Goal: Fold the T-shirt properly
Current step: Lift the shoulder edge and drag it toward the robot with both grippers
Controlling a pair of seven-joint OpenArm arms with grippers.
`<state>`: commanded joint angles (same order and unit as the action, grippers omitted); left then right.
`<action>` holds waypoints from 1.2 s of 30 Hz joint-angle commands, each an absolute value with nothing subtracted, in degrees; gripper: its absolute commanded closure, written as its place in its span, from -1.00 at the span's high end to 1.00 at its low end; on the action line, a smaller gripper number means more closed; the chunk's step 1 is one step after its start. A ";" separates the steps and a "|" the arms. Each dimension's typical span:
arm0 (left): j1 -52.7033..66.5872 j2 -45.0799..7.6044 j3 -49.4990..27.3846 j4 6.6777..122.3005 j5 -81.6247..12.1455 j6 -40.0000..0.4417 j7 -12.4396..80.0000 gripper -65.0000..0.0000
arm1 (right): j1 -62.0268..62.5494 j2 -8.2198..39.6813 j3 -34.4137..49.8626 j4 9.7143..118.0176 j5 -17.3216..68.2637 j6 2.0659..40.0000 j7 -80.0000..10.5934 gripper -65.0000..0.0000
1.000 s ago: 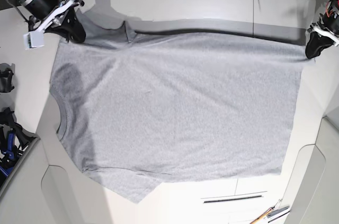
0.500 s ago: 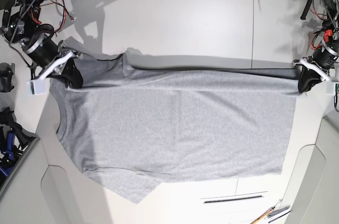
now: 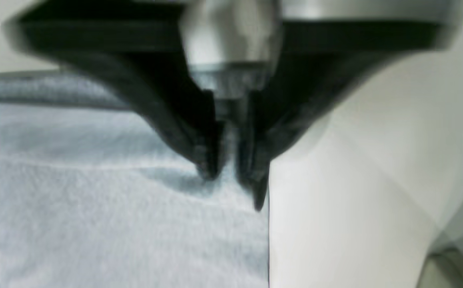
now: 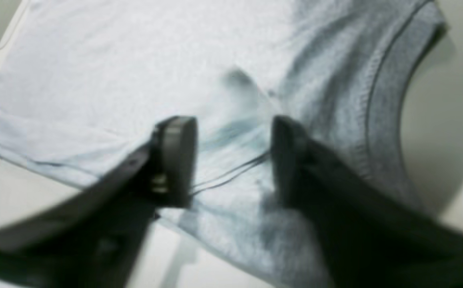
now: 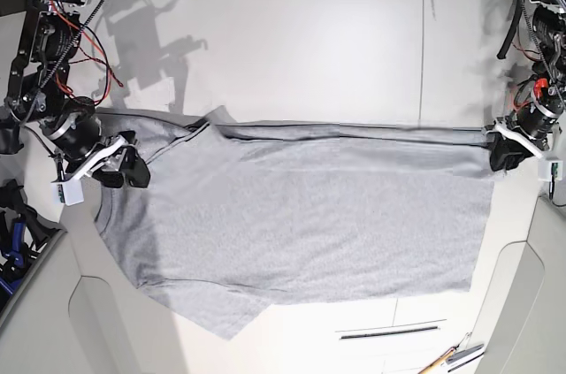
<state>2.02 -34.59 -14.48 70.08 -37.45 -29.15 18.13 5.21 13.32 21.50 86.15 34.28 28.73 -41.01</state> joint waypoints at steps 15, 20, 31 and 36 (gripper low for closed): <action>2.17 -32.95 -25.89 70.15 -49.06 -29.61 37.93 -0.21 | -0.47 13.32 43.13 90.30 37.50 28.27 -52.10 0.08; 2.31 -28.99 -26.33 70.08 -46.00 -28.69 35.68 -0.20 | -2.52 13.30 42.96 85.12 36.18 28.29 -45.39 0.08; 2.42 -26.52 -26.15 69.41 -42.85 -26.76 31.05 -0.21 | -2.24 10.35 38.04 73.69 40.51 31.33 -40.42 0.08; 2.39 -24.67 -26.15 69.41 -42.59 -26.74 29.95 -0.36 | -1.21 7.16 35.35 73.69 38.57 31.31 -37.93 0.07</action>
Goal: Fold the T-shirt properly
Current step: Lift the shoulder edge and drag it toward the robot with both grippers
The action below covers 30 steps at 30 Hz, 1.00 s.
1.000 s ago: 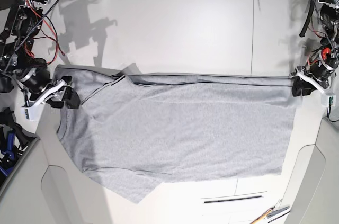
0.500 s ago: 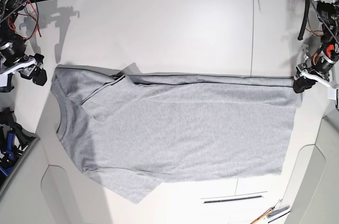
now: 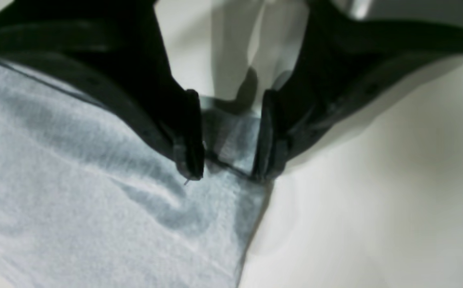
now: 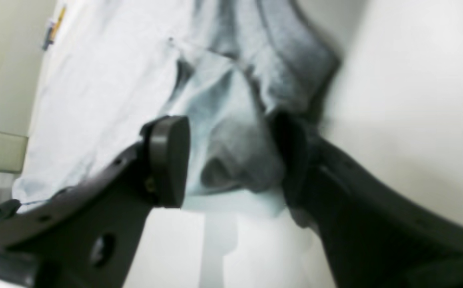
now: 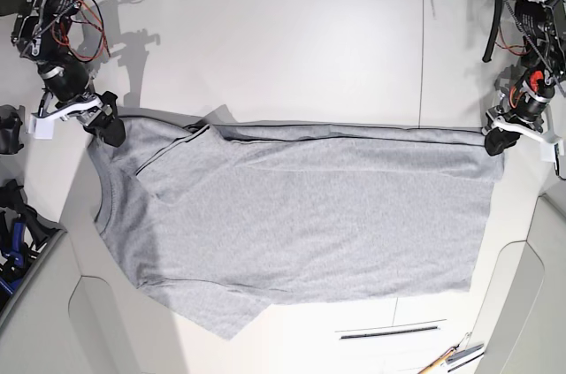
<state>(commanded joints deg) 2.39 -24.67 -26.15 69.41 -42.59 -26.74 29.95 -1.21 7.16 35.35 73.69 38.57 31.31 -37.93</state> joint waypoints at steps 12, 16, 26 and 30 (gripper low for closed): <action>2.26 -25.98 -26.24 70.17 -42.96 -30.65 31.75 -1.00 | 1.21 7.01 35.46 75.46 42.11 31.46 -47.07 -1.00; 5.65 -27.49 -28.75 73.23 -47.33 -32.73 37.45 -1.00 | -3.22 7.40 36.42 81.49 47.48 32.86 -51.29 -1.00; 25.52 -27.62 -35.16 91.37 -56.90 -33.69 41.01 -1.00 | -18.06 14.50 37.06 94.17 52.64 33.28 -55.83 -1.00; 30.79 -27.31 -36.45 92.64 -60.34 -33.95 43.83 -1.00 | -22.17 14.98 39.35 95.61 55.02 33.80 -56.95 -1.00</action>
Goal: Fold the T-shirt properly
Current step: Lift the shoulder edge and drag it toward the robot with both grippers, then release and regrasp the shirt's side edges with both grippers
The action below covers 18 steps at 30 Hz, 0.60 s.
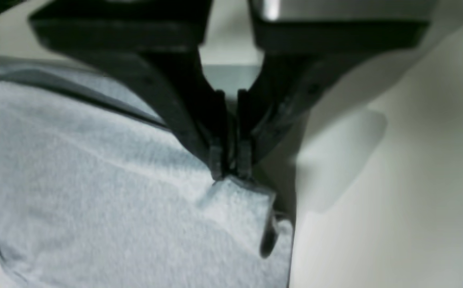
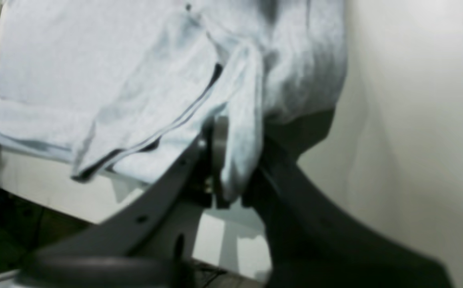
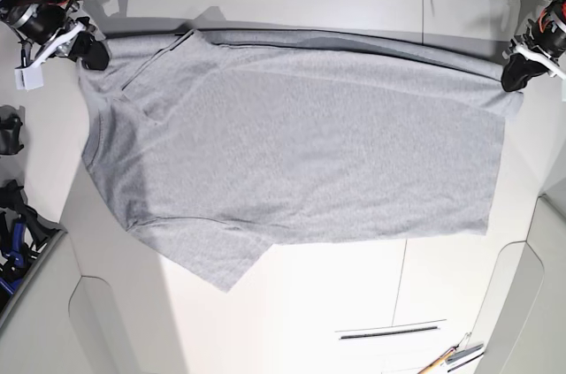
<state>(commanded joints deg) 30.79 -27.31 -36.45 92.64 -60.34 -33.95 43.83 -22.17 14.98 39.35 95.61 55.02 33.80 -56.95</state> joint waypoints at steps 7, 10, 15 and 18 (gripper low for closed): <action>35.46 -26.76 -36.45 92.64 -64.36 -36.32 44.64 -1.00 | -24.64 15.73 45.30 95.66 57.45 33.87 -58.52 -1.00; 35.40 -26.37 -36.45 92.64 -64.38 -36.27 44.82 -1.00 | -24.62 15.70 45.84 95.64 56.60 33.85 -58.30 -1.00; 35.42 -26.30 -36.45 92.62 -64.47 -36.27 44.93 -1.00 | -24.64 15.68 45.84 95.57 54.78 33.85 -58.02 -0.94; 35.44 -25.41 -36.45 92.62 -64.49 -36.29 45.06 -0.62 | -24.62 15.73 45.84 95.57 54.24 33.61 -58.06 -0.27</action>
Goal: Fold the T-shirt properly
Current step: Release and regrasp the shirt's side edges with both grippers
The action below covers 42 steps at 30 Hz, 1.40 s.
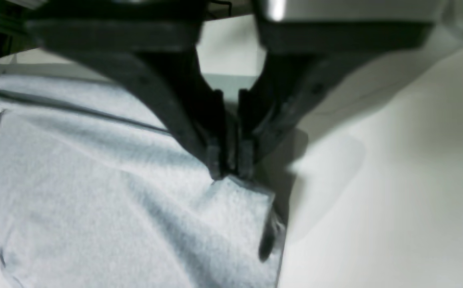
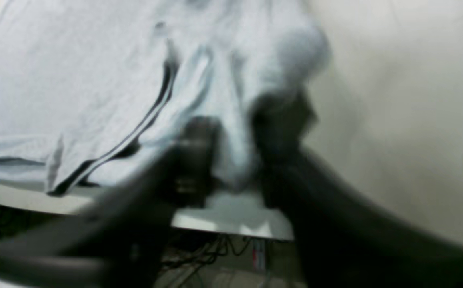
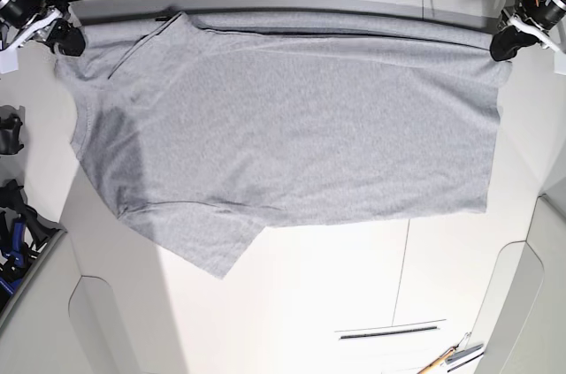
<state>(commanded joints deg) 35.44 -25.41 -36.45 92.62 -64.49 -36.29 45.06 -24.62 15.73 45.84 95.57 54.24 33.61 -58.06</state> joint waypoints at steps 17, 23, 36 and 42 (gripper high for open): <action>35.38 -25.26 -48.71 94.96 -66.22 -38.00 46.54 0.21 | -14.66 20.64 47.51 95.50 47.90 31.77 -49.45 -0.22; 31.90 -27.33 -49.41 95.61 -64.20 -37.98 44.36 0.22 | -4.27 21.15 47.22 89.21 42.57 30.20 -44.01 -0.22; 6.24 -35.07 -29.39 79.44 -47.62 -35.14 37.54 0.22 | 19.29 21.08 38.28 52.62 30.06 30.35 -33.21 -0.22; -9.82 -35.27 -20.53 57.56 -43.11 -35.16 33.47 0.22 | 19.99 19.90 29.15 48.93 25.06 26.63 -29.36 -0.22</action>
<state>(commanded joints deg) -9.82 -35.27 -20.53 57.56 -43.11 -35.16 33.47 19.99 19.90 29.15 48.93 25.06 26.63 -29.36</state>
